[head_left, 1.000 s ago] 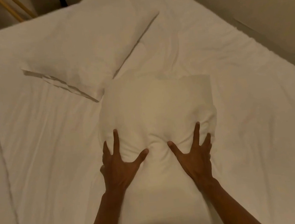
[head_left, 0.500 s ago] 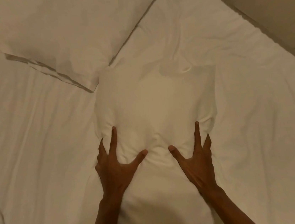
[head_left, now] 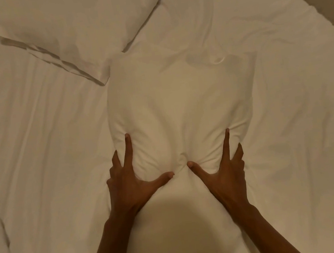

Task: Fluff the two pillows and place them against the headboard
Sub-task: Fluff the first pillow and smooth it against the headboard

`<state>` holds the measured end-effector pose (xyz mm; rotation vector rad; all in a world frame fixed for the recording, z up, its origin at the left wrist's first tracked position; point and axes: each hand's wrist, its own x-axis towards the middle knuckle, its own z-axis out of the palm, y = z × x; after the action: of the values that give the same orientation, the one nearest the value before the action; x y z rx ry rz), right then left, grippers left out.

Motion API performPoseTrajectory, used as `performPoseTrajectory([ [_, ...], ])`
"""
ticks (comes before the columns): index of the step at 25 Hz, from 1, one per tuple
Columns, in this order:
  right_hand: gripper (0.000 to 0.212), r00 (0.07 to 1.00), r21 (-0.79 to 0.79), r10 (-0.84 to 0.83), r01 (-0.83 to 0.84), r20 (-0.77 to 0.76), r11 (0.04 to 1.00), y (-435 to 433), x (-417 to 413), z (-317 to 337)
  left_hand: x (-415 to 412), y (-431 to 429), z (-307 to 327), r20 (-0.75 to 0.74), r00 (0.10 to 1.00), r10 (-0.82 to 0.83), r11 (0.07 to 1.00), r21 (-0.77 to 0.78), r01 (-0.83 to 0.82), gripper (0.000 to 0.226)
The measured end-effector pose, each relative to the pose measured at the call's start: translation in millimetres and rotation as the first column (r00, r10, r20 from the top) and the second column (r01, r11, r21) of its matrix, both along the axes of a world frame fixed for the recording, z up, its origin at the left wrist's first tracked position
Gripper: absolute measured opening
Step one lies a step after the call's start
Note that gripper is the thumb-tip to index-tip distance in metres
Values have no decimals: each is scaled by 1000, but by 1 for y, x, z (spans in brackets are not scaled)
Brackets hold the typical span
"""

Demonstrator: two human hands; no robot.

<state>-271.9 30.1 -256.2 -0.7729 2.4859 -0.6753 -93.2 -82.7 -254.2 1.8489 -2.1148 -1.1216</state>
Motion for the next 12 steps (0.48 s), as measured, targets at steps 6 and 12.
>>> performPoseTrajectory([
  [6,118,996,-44,23,-26,-82,999,1,1,-7,-9,14,-9,25,1000,3,974,-227,3,116],
  [12,81,940,109,153,-126,-305,986,-4,13,-18,-26,26,-17,260,965,-32,896,-421,143,67],
])
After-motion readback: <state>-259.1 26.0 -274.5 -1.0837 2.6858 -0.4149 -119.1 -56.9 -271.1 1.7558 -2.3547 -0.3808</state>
